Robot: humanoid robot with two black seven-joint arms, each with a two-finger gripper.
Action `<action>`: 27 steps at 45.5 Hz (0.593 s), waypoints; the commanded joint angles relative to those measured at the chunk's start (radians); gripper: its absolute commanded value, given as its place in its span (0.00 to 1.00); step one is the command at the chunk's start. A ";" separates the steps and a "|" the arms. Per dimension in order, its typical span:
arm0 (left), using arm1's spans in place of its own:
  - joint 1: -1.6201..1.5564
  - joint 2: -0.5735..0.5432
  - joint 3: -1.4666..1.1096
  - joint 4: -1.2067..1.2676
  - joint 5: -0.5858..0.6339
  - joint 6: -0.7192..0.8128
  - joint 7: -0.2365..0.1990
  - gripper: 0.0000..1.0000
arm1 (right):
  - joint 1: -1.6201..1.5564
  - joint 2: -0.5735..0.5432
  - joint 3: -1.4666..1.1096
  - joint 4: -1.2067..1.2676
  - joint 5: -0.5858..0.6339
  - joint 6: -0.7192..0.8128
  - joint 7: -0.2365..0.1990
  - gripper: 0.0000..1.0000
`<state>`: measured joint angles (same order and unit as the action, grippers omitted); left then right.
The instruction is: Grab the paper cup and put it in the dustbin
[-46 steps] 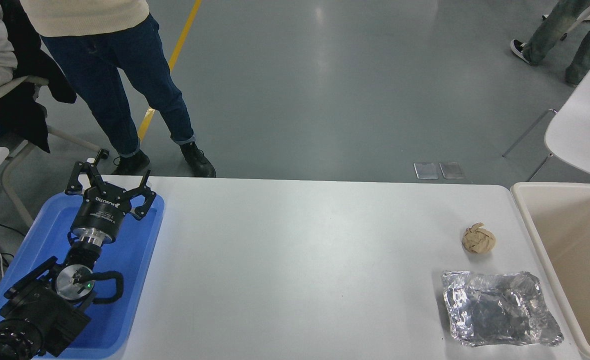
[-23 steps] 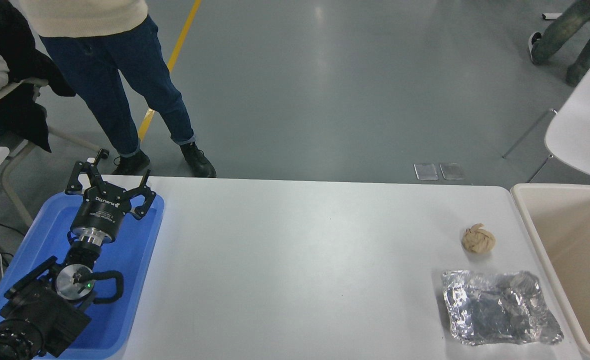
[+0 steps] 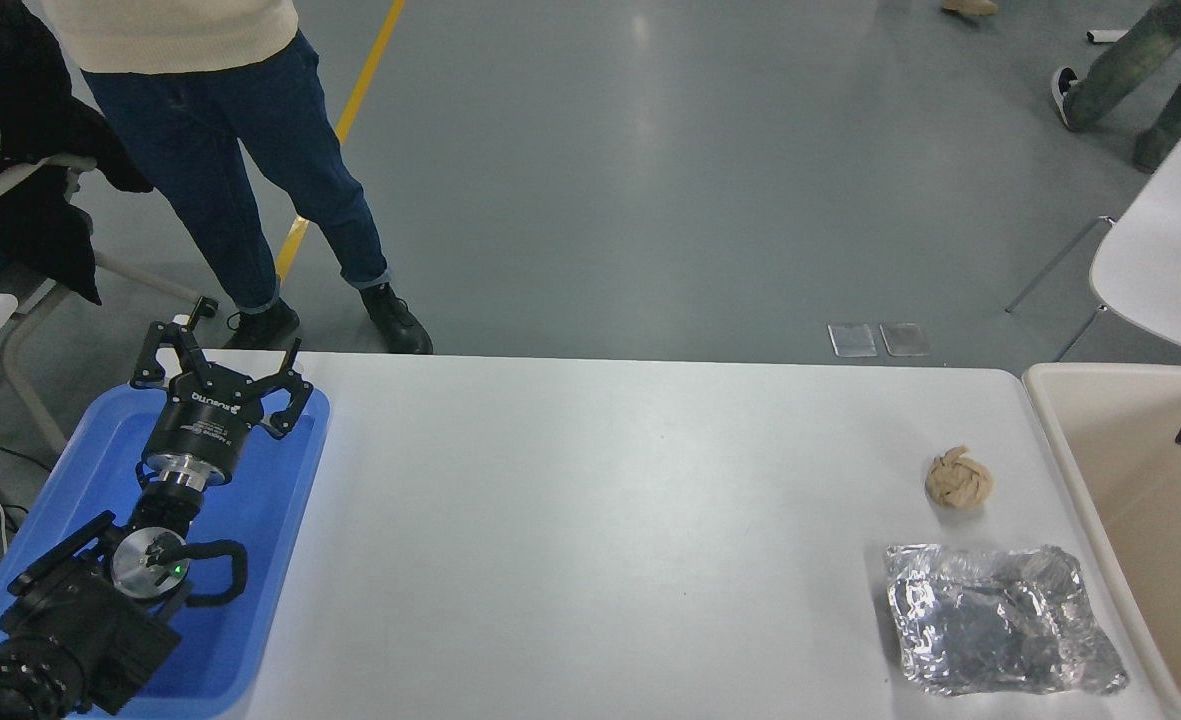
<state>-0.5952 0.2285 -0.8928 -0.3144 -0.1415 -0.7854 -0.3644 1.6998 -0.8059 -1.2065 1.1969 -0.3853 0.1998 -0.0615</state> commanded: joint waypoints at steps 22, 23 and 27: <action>0.002 0.002 0.000 0.000 -0.001 0.000 -0.001 1.00 | 0.592 0.267 -0.107 0.139 0.003 0.586 0.003 1.00; 0.002 0.002 0.000 0.001 0.000 0.000 -0.001 1.00 | 0.609 0.275 -0.107 0.145 0.003 0.586 0.003 1.00; 0.002 0.002 0.000 0.001 -0.001 0.000 -0.001 1.00 | 0.647 0.315 -0.105 0.150 0.009 0.586 0.003 1.00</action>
<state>-0.5938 0.2296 -0.8927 -0.3137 -0.1412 -0.7854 -0.3652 2.1822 -0.5838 -1.3122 1.3198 -0.3836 0.7439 -0.0599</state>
